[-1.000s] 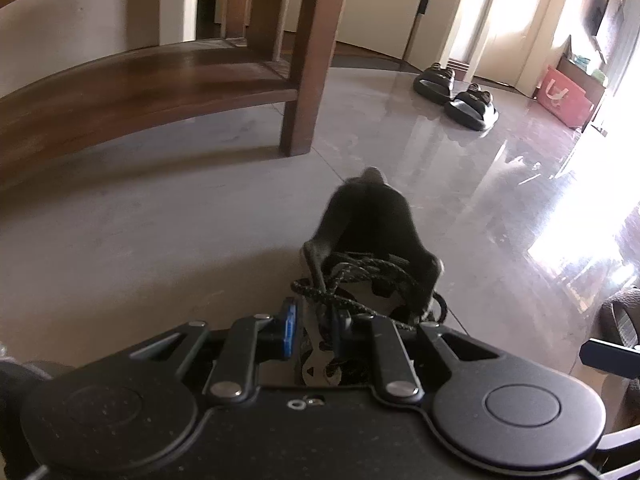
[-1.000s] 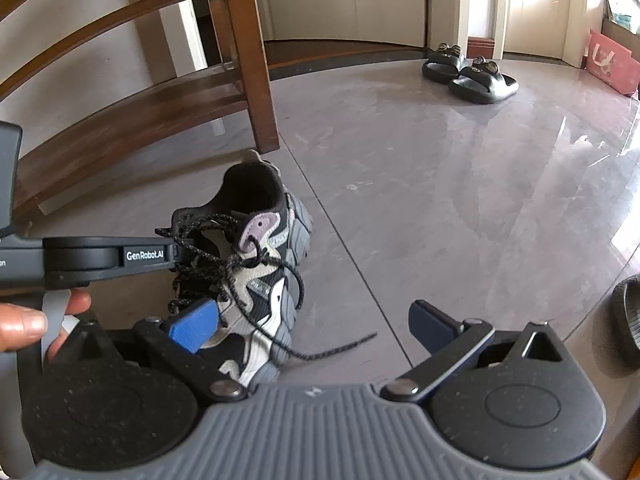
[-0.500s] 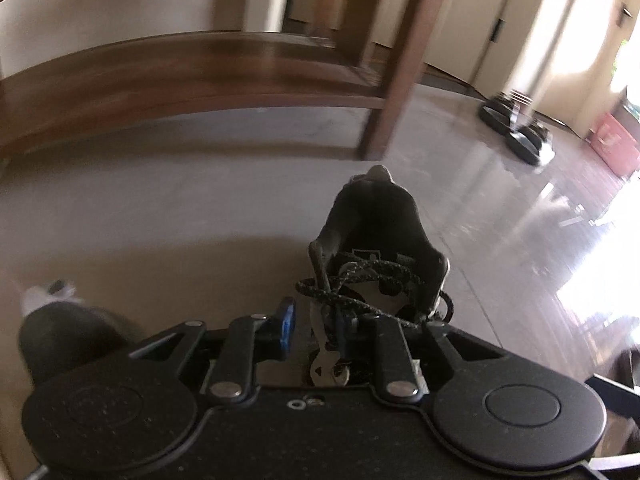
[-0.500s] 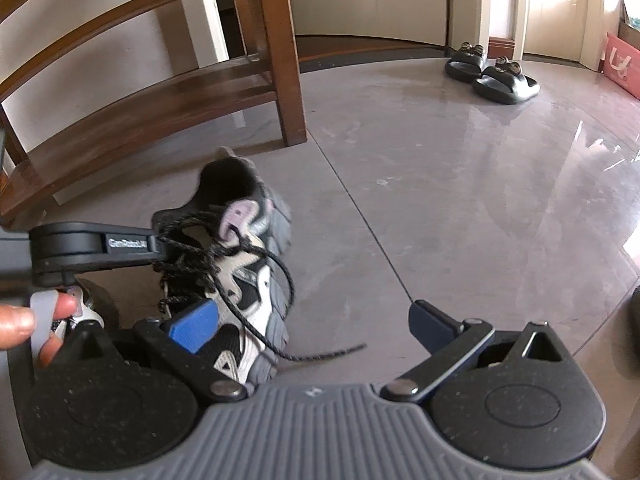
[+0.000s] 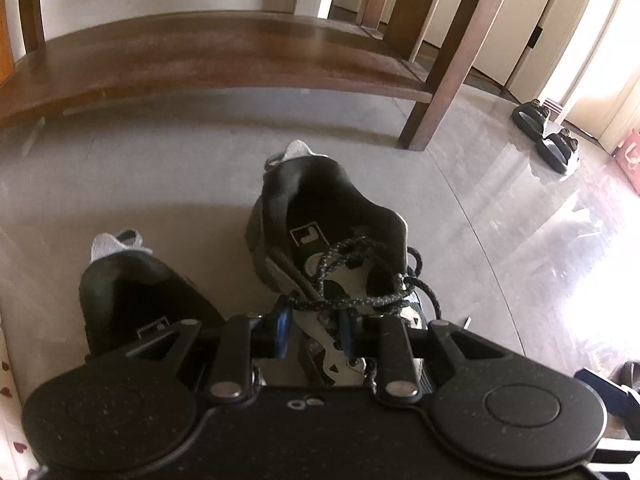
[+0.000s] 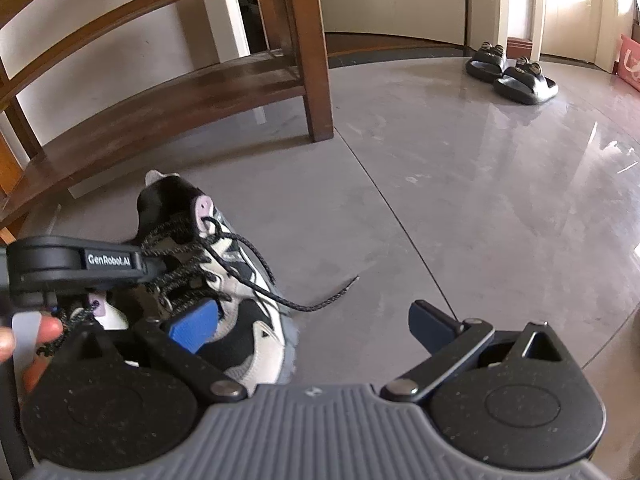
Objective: Organize scattered shoes
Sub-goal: 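Grasp one sneaker's heel with the left gripper and align it beside its mate, then release the sneaker with the left gripper while the right grasps both heels together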
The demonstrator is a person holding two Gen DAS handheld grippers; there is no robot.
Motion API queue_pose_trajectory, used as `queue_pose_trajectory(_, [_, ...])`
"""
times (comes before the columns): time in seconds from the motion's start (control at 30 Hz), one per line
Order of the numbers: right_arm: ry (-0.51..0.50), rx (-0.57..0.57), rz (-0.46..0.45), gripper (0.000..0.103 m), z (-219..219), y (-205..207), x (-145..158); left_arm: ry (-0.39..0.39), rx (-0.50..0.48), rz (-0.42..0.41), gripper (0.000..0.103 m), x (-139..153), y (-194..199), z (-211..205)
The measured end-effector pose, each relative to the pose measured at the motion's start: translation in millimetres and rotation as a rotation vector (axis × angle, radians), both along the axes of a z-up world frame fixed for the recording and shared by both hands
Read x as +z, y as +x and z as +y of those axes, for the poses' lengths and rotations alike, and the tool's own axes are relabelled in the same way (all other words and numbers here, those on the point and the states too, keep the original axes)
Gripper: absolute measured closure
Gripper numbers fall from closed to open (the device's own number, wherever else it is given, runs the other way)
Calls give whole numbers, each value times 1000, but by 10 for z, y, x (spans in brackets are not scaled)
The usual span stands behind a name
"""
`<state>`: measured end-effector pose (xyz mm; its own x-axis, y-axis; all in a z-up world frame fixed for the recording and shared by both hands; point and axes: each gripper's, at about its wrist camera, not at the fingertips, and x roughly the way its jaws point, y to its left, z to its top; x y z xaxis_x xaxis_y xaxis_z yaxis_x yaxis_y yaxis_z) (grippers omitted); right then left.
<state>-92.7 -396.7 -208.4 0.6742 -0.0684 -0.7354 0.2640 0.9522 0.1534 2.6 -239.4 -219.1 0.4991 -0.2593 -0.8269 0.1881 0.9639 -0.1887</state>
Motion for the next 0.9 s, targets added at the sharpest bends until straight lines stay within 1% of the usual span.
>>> queue_pose_trajectory(0.13, [-1, 2, -7, 1, 17, -13, 22, 14, -42, -3, 79, -3, -92, -8])
queue_pose_trajectory(0.47, [-2, 0, -18, 1, 66, -32, 35, 3, -127, 3, 78, -2, -258, 68])
queue_pose_trajectory(0.63, [8, -22, -30, 0, 62, -38, 50, -5, -177, 13, 73, 22, -267, 90])
queue_pose_trajectory(0.77, [12, -38, -30, 0, 46, -37, 43, 12, -230, 29, 70, 47, -258, 78])
queue_pose_trajectory(0.8, [11, -41, -30, 0, 53, -43, 42, 15, -239, 30, 68, 63, -255, 80])
queue_pose_trajectory(0.83, [8, -42, -32, 0, 60, -42, 46, 22, -251, 29, 65, 93, -254, 82])
queue_pose_trajectory(0.9, [0, -41, -38, 0, 74, -35, 59, 36, -287, 19, 64, 173, -250, 80])
